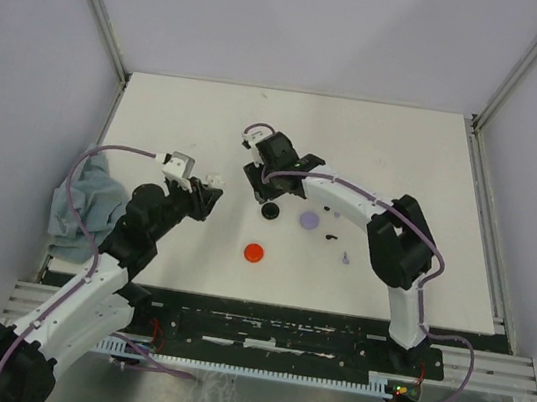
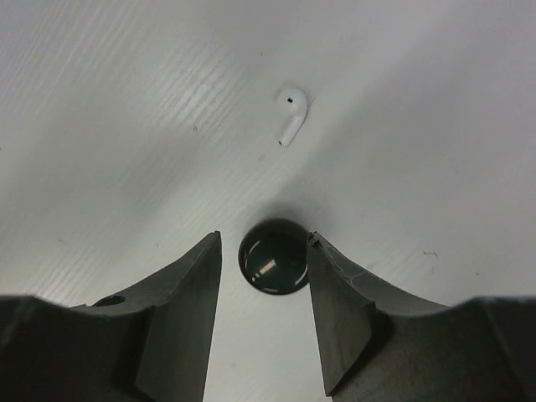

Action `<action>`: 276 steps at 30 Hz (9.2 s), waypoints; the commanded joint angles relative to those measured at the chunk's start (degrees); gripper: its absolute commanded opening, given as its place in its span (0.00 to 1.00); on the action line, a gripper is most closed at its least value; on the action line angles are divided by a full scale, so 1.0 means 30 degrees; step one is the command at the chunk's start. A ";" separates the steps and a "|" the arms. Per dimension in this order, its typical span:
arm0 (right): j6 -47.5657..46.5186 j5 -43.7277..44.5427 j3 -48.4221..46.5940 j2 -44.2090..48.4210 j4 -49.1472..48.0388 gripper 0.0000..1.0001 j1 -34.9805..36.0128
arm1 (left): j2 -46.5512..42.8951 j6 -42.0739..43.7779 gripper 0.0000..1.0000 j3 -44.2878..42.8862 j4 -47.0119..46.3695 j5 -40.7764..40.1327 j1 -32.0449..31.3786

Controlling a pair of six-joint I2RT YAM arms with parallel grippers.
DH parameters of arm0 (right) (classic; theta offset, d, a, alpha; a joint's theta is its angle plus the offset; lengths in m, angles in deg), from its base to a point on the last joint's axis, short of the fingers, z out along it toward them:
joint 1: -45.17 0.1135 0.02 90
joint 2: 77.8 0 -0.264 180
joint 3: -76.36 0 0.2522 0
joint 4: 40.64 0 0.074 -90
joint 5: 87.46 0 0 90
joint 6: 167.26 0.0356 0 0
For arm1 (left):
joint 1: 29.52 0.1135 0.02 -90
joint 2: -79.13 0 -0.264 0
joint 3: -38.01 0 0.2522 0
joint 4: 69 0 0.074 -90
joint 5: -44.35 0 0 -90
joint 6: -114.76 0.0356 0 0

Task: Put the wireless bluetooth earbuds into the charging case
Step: Pick up the earbud from the center of the board, then place the earbud at the center of the board, then pick up the earbud from the center of the board, then place the earbud in the charging case.

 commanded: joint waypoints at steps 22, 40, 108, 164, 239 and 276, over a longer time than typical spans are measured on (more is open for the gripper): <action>0.1856 0.1656 -0.5828 -0.6742 -0.1755 0.41 -0.0332 | -0.1140 0.1797 0.03 -0.0606 0.0227 0.0733 0.0064; 0.1872 0.2334 -0.4336 -0.4300 -0.0951 0.21 -0.0421 | -0.1152 0.1443 0.03 -0.0343 -0.0723 0.1943 0.0060; 0.5886 0.2974 0.6175 0.3240 0.3805 0.45 0.0634 | -0.1086 0.1735 0.03 0.1633 -0.5769 0.4483 -0.0678; 0.3166 0.1786 0.2516 0.7635 0.5716 0.24 0.0761 | -0.0559 0.2124 0.03 0.1696 -1.0161 0.8765 -0.0703; 0.3160 -0.7042 0.6912 1.4635 -1.1307 0.23 0.2110 | 0.1910 -0.3692 0.03 -0.0285 -1.9349 1.0968 -0.0830; 0.2471 -0.7650 0.8571 1.5032 -1.0858 0.33 0.2099 | 0.1999 -0.4826 0.03 -0.0404 -1.9201 0.9834 -0.0863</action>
